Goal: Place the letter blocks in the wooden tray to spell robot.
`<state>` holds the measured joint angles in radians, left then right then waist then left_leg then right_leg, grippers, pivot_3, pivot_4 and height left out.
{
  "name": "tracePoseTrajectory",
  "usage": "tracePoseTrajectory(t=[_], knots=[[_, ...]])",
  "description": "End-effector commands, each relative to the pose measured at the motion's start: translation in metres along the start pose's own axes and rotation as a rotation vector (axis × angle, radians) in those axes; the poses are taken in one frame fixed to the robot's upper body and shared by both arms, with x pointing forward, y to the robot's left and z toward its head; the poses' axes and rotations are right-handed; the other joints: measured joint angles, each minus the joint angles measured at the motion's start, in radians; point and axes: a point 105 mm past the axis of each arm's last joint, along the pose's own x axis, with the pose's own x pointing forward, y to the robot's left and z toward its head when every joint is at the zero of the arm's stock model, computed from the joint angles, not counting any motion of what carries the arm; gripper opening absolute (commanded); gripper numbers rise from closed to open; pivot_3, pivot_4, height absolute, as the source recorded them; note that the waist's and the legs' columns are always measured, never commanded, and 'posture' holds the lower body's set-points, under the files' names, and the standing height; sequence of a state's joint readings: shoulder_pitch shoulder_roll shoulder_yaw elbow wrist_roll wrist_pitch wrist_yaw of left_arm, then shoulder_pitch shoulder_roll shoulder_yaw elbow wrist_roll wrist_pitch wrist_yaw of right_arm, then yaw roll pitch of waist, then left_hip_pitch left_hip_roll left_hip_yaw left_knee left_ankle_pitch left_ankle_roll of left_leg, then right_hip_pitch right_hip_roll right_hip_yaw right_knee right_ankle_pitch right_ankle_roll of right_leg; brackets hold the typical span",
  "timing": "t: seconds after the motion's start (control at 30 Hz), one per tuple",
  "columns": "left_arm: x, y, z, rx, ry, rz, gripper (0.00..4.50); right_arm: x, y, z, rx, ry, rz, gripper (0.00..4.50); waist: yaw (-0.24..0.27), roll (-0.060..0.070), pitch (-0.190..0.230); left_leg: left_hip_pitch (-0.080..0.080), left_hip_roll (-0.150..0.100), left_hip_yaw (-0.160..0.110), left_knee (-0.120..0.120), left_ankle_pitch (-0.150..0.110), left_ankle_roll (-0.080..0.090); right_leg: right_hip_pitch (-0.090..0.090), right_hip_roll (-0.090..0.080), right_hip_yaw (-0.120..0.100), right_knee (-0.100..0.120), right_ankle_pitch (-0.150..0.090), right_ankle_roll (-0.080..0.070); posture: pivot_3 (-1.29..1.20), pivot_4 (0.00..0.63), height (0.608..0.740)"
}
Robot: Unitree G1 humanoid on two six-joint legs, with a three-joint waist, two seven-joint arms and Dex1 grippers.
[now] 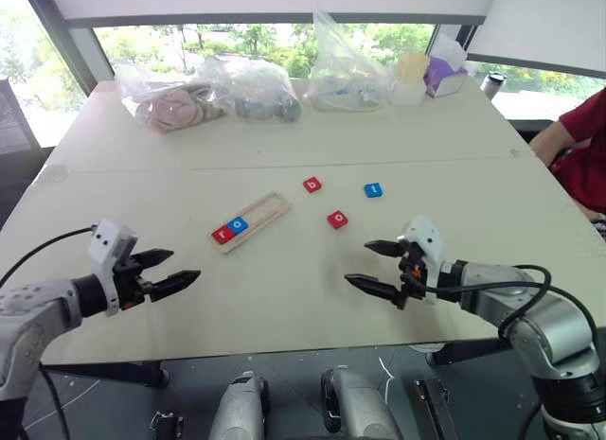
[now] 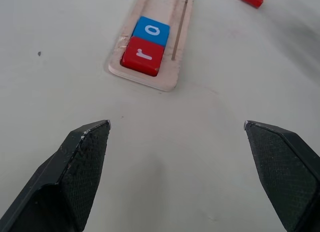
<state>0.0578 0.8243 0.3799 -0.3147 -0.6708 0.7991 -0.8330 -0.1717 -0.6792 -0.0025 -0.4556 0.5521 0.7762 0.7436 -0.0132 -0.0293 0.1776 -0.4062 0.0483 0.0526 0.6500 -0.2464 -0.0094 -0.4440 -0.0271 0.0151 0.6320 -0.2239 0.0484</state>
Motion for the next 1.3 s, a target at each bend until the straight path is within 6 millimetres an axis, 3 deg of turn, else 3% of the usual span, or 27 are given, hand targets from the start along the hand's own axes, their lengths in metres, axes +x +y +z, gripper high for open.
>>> tracePoseTrajectory(t=[0.03,0.57,0.83,1.1,1.3], knots=[[-0.007,0.001,0.010,0.026,-0.025,0.012,4.50,-0.001,0.001,0.007,-0.032,-0.021,0.008,4.47,0.000,0.000,0.000,0.000,0.000,0.000,0.000,0.000,0.000,0.000,0.000,0.000,0.000,0.000,0.000,0.00,0.150,0.740],[-0.002,0.004,0.016,0.032,-0.041,-0.009,4.50,-0.001,-0.001,0.001,-0.030,0.004,-0.002,4.47,0.000,0.000,0.000,0.000,0.000,0.000,0.000,0.000,0.000,0.000,0.000,0.000,0.000,0.000,0.000,0.00,0.150,0.740],[0.011,0.003,0.014,0.050,-0.024,-0.022,4.50,-0.003,-0.009,0.012,-0.060,-0.011,-0.041,4.47,0.000,0.000,0.000,0.000,-0.001,0.000,0.000,0.000,0.000,0.000,0.000,0.000,0.000,0.000,0.000,0.00,0.150,0.740],[0.054,0.011,0.011,0.215,-0.005,0.076,4.50,0.010,0.038,0.036,-0.101,-0.068,0.099,4.47,0.003,0.000,-0.001,0.000,-0.001,0.000,0.000,0.000,0.000,0.001,0.001,0.000,0.000,0.000,0.000,0.00,0.150,0.740],[0.074,0.018,0.008,0.249,-0.016,0.102,4.50,0.019,0.049,0.037,-0.096,-0.075,0.116,4.47,0.001,0.000,-0.001,-0.001,-0.001,0.000,0.000,0.000,0.000,0.000,0.001,0.000,0.000,0.000,0.000,0.00,0.150,0.740]])
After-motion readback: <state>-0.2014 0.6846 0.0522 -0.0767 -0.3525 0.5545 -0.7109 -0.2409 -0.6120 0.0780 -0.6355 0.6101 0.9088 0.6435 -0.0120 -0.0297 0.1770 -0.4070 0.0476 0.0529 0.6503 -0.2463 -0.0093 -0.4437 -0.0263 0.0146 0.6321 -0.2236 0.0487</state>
